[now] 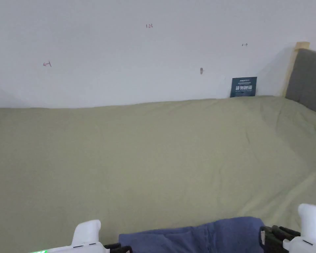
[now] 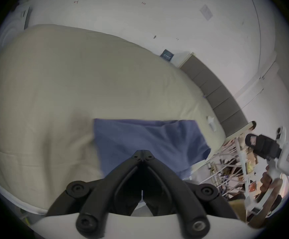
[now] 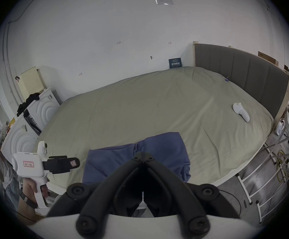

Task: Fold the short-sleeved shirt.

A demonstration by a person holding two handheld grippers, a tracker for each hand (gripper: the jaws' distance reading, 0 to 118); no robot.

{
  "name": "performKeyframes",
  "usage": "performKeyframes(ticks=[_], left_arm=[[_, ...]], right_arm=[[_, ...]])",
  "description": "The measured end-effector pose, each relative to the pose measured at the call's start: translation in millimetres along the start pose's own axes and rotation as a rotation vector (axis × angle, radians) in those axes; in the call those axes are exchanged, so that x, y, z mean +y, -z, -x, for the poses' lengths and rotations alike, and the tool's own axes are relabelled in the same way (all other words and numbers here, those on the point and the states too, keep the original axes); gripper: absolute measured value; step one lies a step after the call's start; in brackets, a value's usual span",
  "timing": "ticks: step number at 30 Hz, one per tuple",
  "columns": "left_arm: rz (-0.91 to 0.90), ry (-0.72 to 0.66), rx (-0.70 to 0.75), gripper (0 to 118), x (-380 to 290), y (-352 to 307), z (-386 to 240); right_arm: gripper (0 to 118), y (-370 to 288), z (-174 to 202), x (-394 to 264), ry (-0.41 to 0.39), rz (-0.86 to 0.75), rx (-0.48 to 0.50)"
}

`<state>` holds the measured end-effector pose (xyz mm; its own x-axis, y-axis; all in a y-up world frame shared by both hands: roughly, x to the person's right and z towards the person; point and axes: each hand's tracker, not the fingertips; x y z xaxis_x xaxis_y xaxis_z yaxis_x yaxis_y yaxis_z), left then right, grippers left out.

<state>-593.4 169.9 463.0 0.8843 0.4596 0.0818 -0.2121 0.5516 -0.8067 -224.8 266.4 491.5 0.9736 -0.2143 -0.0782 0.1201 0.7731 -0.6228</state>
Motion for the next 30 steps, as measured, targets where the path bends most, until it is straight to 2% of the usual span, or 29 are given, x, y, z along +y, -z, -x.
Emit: performKeyframes(ticks=[1,2,3,4,5,8,11,13,15,16,17,18,19,22,25,28,29,30], left_arm=[[0.036,-0.045,-0.022,15,-2.6,2.3,10.2],[0.058,-0.093,-0.03,37,-5.5,5.0,18.2],[0.081,-0.17,-0.082,73,-8.9,10.9,29.5],[0.117,-0.233,-0.107,88,-12.3,19.5,38.3],[0.131,-0.245,-0.095,92,-16.1,25.9,42.4],[0.149,-0.31,-0.091,91,-26.4,44.4,54.7],[0.076,-0.383,-0.196,93,-31.5,49.7,65.2],[0.032,-0.488,-0.304,93,-33.0,51.9,68.8],[0.062,-0.571,-0.438,91,-36.3,63.8,69.8],[0.078,-0.587,-0.438,84,-39.9,63.4,52.7],[0.077,-0.576,-0.402,69,-41.7,66.9,46.5],[0.078,-0.547,-0.321,33,-44.5,70.3,41.3],[0.079,-0.535,-0.286,13,-47.1,72.3,39.8],[0.024,-0.652,-0.364,13,-50.8,69.2,63.2],[-0.044,-0.581,-0.264,13,-45.4,48.8,73.3],[-0.043,-0.593,-0.235,13,-33.5,21.8,89.4],[-0.065,-0.569,-0.183,13,-29.4,10.9,91.8],[-0.107,-0.486,-0.115,13,-25.1,-5.0,89.5]], right_arm=[[1,2.0,2.6,0.2,-0.002,0.004,0.002],[1,3.0,4.6,0.4,-0.004,0.008,0.005],[1,3.2,6.7,0.7,-0.007,0.011,0.011],[1,2.6,8.4,1.1,-0.008,0.012,0.018],[1,1.6,9.7,1.5,-0.01,0.012,0.025],[1,-2.2,12.9,3.0,-0.02,0.009,0.039],[1,-5.0,12.5,3.4,-0.019,0.001,0.043],[1,-3.3,10.5,2.9,-0.007,0.004,0.045],[1,0.5,8.4,0.9,0.009,0.011,0.05],[1,2.1,7.8,-0.4,0.018,0.019,0.051],[1,2.8,7.3,-2.0,0.025,0.027,0.05],[1,2.8,6.4,-3.8,0.029,0.035,0.047],[1,2.5,5.6,-4.9,0.033,0.04,0.046],[1,-1.1,2.9,-7.2,0.029,0.047,0.03],[1,-2.8,-0.2,-7.0,0.028,0.043,0.011],[1,-2.8,-1.2,-6.0,0.032,0.042,-0.003],[1,-3.1,-0.9,-5.9,0.03,0.041,-0.005],[1,-2.9,-0.3,-5.5,0.025,0.038,-0.003]])
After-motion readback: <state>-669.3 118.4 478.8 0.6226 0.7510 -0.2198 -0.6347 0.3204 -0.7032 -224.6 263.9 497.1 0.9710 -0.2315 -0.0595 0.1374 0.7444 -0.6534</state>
